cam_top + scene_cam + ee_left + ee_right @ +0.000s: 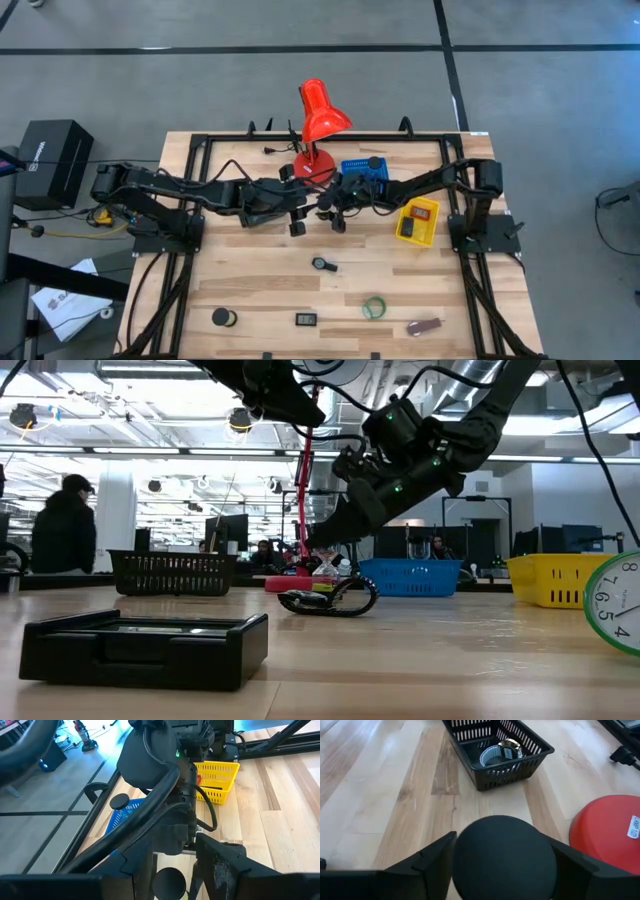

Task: Pick & Place Office items
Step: Put the top light green hourglass into the blue basket

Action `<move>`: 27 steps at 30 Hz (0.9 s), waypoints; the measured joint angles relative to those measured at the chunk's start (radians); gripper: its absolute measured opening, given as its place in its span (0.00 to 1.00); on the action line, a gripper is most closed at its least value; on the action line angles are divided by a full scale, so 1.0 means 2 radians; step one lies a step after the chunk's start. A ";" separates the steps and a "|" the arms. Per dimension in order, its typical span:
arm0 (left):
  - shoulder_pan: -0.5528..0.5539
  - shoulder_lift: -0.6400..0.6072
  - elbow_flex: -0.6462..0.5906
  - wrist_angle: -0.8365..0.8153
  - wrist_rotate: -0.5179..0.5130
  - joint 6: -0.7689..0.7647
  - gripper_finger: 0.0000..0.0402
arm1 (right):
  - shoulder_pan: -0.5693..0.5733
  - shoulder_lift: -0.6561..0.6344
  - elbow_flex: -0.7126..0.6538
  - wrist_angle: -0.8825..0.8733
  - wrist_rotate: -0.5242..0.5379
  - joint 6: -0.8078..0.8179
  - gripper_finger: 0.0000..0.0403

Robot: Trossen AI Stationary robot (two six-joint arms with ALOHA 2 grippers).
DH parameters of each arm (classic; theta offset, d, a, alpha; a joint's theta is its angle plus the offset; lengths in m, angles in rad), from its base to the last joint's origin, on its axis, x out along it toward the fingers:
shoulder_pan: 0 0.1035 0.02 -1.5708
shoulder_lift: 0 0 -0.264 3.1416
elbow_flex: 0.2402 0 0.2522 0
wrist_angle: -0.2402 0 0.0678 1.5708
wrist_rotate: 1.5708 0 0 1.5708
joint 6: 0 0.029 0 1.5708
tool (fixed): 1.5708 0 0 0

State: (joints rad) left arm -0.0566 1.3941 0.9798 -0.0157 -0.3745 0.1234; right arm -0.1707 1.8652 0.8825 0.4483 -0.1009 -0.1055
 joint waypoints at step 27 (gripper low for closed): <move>0.000 0.000 0.000 -0.001 0.000 -0.001 0.36 | -0.004 -0.088 0.000 -0.120 0.000 0.000 0.49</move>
State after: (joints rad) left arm -0.0566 1.3940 0.9798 -0.0185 -0.3737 0.1223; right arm -0.1791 1.6883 0.8822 0.2092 -0.1001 -0.1055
